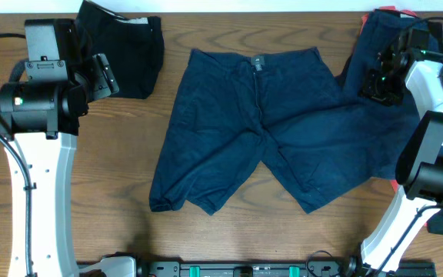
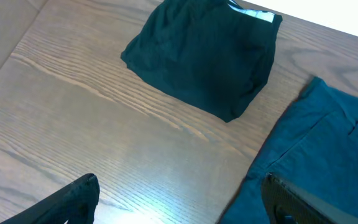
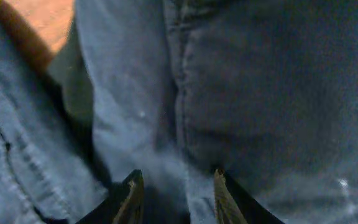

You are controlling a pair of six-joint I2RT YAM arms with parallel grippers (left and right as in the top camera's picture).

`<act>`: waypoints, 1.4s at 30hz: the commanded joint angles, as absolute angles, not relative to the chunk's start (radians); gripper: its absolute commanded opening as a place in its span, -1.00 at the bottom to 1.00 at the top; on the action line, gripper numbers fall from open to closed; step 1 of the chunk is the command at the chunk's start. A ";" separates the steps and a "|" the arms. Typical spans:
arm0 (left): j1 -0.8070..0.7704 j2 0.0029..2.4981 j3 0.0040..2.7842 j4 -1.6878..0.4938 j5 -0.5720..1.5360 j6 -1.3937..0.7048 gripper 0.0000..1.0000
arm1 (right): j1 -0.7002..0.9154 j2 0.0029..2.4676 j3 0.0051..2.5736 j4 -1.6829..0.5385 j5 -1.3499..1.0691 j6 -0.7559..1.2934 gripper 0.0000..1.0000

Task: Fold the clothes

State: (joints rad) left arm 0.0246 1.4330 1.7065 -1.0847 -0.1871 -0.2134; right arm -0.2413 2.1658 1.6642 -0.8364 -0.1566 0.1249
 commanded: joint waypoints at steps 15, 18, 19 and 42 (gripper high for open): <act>0.030 1.437 1.714 -1.091 -0.183 -0.226 0.71 | -0.424 2.279 1.625 -0.772 0.042 0.076 0.04; 0.030 1.437 1.714 -1.091 -0.183 -0.226 0.72 | -0.474 2.284 1.625 -0.752 -0.003 0.072 0.04; 0.030 1.437 1.714 -1.091 -0.183 -0.226 0.72 | -0.483 2.284 1.626 -0.747 -0.023 0.062 0.04; 0.030 1.437 1.714 -1.069 -0.183 -0.226 0.82 | -0.358 2.283 2.221 -1.137 -0.479 -0.039 0.81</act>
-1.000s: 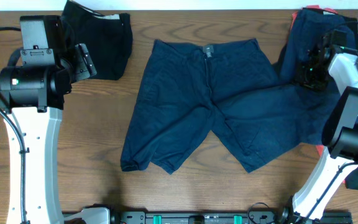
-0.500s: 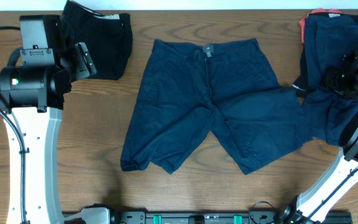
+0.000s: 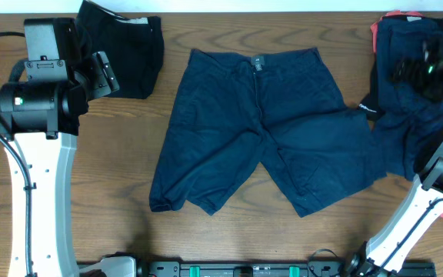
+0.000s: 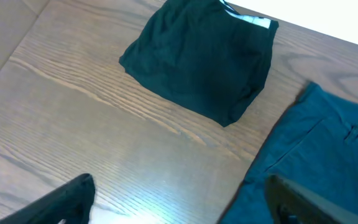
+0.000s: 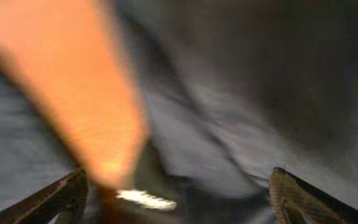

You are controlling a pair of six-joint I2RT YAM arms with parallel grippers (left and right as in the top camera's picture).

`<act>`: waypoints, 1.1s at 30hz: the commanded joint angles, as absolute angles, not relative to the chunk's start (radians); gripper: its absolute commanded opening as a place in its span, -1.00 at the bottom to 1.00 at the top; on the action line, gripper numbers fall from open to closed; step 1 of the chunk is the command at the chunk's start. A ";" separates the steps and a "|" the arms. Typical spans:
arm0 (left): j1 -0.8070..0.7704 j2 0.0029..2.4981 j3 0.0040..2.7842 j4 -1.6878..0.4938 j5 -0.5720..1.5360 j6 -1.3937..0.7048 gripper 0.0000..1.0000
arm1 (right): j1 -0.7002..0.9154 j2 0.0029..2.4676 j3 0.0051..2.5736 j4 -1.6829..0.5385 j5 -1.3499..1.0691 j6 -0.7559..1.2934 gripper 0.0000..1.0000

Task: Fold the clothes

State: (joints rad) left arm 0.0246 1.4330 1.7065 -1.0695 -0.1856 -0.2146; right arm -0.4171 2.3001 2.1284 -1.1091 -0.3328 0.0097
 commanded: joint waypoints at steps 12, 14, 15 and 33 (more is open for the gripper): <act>0.030 1.437 1.712 -1.070 -0.170 -0.226 0.88 | 0.023 2.364 2.221 -1.024 -0.145 0.015 0.82; 0.030 1.437 1.712 -1.073 -0.168 -0.225 0.89 | 0.045 2.394 2.221 -0.982 -0.144 0.015 0.81; 0.030 1.437 1.712 -1.078 -0.168 -0.225 0.89 | 0.055 2.421 2.221 -0.947 -0.119 0.023 0.79; 0.030 1.438 1.706 -1.098 -0.167 -0.226 0.89 | 0.025 2.591 2.221 -0.793 -0.145 0.048 0.12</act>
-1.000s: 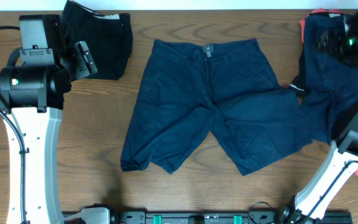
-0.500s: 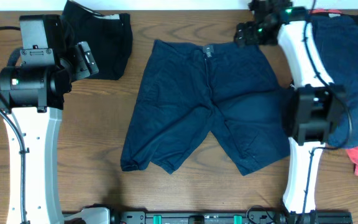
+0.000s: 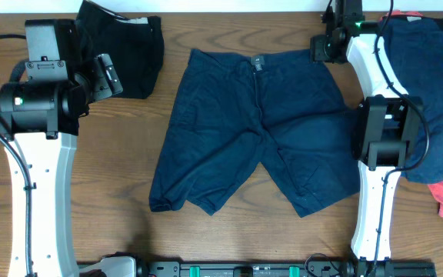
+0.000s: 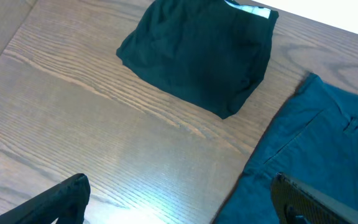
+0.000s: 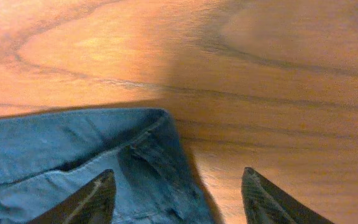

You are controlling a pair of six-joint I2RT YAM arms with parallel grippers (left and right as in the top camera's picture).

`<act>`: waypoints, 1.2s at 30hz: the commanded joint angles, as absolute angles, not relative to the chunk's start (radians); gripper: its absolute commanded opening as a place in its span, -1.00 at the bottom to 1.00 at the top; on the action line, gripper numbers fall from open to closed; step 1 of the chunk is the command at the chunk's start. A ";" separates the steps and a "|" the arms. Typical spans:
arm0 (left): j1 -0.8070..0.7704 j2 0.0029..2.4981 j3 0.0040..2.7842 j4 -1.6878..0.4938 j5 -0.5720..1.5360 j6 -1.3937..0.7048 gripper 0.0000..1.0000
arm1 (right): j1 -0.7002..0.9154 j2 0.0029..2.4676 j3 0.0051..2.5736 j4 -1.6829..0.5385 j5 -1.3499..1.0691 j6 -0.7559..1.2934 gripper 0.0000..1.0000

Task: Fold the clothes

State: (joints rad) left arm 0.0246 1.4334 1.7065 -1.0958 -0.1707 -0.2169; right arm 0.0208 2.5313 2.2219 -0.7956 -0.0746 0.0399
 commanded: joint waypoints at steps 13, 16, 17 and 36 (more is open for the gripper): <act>0.030 1.449 1.706 -1.098 -0.167 -0.226 0.89 | 0.027 2.632 2.221 -0.659 -0.191 0.089 -0.97; 0.030 1.461 1.706 -1.098 -0.167 -0.226 0.89 | 0.029 2.632 2.222 -0.501 -0.191 0.161 -0.98; 0.030 1.465 1.706 -1.098 -0.167 -0.226 0.89 | 0.030 2.630 2.224 -0.434 -0.191 0.197 -0.98; 0.023 1.608 1.706 -0.965 0.014 -0.151 0.88 | 0.033 2.606 2.649 -0.671 -0.281 0.098 0.98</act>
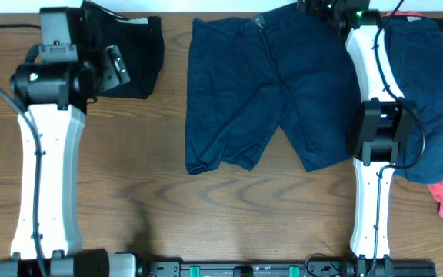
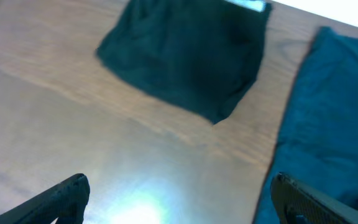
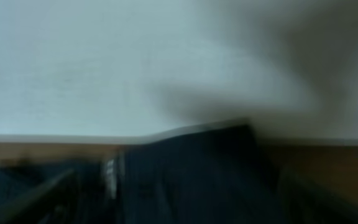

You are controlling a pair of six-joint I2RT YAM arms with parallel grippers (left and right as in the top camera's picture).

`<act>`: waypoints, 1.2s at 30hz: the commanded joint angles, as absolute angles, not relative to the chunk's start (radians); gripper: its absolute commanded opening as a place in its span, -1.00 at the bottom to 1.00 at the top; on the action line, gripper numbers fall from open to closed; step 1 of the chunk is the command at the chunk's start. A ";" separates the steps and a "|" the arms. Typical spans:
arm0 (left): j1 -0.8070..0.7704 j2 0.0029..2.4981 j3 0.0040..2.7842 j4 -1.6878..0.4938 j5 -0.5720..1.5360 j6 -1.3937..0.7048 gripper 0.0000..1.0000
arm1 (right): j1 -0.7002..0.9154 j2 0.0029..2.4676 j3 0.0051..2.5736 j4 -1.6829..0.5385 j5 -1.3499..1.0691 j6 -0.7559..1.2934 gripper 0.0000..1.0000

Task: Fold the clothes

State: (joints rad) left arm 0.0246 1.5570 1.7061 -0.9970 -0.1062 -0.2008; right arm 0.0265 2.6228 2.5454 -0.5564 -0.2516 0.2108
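Note:
Navy shorts (image 1: 260, 85) lie spread with the waistband at the table's far edge and both legs pointing toward the near side. Their left edge shows in the left wrist view (image 2: 334, 112). My right gripper (image 1: 323, 6) is at the waistband's right corner, at the very top of the overhead view. The right wrist view is blurred: dark cloth (image 3: 185, 180) fills the space by the jaws, with white wall behind. Whether the fingers are closed on the cloth does not show. My left gripper (image 2: 182, 208) hangs open over bare wood, left of the shorts.
A folded black garment (image 1: 133, 54) lies at the far left, just beyond my left gripper (image 1: 116, 69). A pile of dark blue clothes (image 1: 429, 92) covers the right side, with a red piece at its near end.
The shorts now lie nearer the far edge and further right, with the legs closer together. My right gripper is further back and its view is blurred. The left arm has shifted right.
My right gripper was down in the clothes pile at the right, then open above it, while the shorts lay spread mid-table. Later it stood open at the waistband's right corner. Now the shorts lie against the far edge. The left gripper stayed open near the black garment.

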 commanded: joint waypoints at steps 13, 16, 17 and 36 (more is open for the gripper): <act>-0.174 1.984 1.706 -0.618 0.127 0.047 0.84 | 0.032 2.525 2.847 -1.405 -0.281 -0.001 0.98; -0.202 2.067 1.706 -0.489 0.127 0.048 0.82 | 0.031 2.525 2.847 -1.462 -0.279 -0.002 0.95; -0.206 2.091 1.706 -0.456 0.127 0.048 0.82 | 0.031 2.525 2.847 -1.474 -0.275 -0.002 0.89; -0.220 2.316 1.706 -0.385 0.127 0.033 0.47 | 0.036 2.525 2.847 -1.514 -0.259 0.003 0.75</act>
State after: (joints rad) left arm -0.2226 2.3043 1.7058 -0.3698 0.1257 0.0242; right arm 0.0277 2.5515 2.8285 -1.5101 -0.2649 0.0128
